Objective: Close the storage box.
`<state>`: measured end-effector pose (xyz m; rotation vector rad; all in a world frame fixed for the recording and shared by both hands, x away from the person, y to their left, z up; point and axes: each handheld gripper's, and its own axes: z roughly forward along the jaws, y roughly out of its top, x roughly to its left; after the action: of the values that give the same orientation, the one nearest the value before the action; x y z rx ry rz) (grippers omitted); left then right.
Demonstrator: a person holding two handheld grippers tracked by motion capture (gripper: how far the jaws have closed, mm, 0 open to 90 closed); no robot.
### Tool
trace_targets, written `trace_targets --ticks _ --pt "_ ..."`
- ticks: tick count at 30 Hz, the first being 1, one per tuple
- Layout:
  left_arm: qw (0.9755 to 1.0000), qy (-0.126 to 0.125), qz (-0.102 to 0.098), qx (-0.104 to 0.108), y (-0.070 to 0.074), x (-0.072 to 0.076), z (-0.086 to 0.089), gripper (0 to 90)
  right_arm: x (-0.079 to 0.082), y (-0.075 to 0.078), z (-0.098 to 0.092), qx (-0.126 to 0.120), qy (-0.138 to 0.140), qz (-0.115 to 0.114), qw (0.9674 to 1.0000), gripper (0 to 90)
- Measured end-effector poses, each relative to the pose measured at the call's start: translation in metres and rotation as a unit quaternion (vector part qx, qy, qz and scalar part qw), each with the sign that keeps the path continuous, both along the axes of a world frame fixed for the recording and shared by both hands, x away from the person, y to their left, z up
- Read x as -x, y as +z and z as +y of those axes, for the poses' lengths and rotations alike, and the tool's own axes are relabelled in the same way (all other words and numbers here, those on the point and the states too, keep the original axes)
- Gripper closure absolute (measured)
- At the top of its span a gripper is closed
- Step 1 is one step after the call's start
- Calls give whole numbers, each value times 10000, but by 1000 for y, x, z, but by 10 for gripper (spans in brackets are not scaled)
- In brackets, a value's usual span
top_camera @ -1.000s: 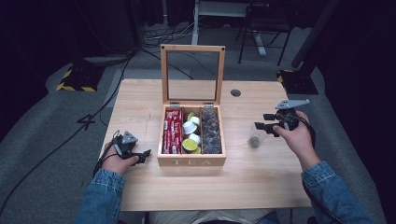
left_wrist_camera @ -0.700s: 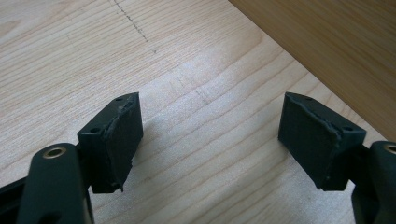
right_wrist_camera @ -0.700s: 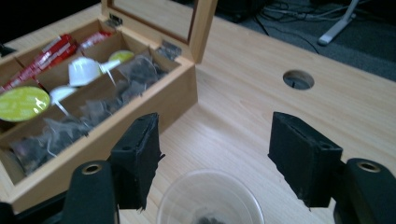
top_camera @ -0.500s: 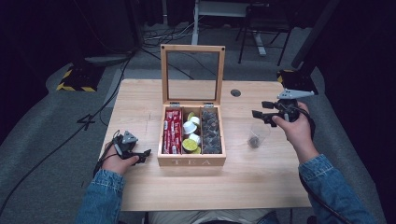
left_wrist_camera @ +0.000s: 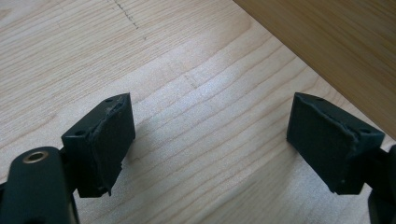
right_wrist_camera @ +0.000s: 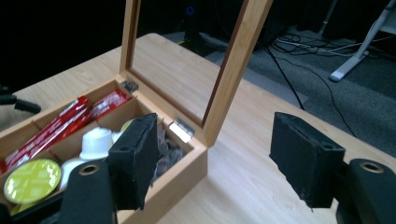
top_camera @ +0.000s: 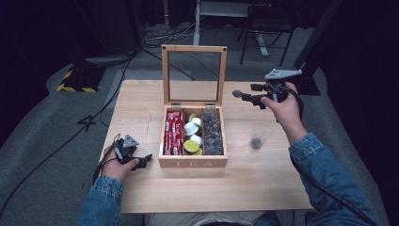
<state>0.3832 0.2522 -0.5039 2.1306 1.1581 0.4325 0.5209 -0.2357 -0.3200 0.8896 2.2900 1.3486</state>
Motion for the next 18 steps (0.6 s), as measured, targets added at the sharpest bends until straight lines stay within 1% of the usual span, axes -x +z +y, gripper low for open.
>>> trace_targets --ticks 7,8,10,12,13,14,15,16,18 --pt "10000 17 14 3 0 0 0 158 -23 7 17 12 -52 27 10000 332" --pt "10000 22 12 5 0 0 0 158 -30 12 22 -61 -76 10 10000 334" --pt "10000 35 6 4 0 0 0 159 -32 14 24 -97 -87 7 9999 334" --pt "10000 96 14 11 0 1 0 159 -41 19 28 -202 -113 -4 9997 335" --pt "9999 147 -12 0 0 2 0 161 -44 20 30 -217 -118 -11 9997 336" --pt "9999 168 -23 -1 0 2 0 165 -53 24 35 -166 -124 -53 9998 342" --pt "9999 168 -18 -1 0 2 0 165 -57 26 37 -183 -143 -71 9997 342" --pt "9999 169 -20 5 0 2 0 165 -57 26 37 -183 -143 -71 9997 343" --pt "9999 161 -19 34 0 1 0 164 -65 28 42 -263 -148 -69 9995 343"
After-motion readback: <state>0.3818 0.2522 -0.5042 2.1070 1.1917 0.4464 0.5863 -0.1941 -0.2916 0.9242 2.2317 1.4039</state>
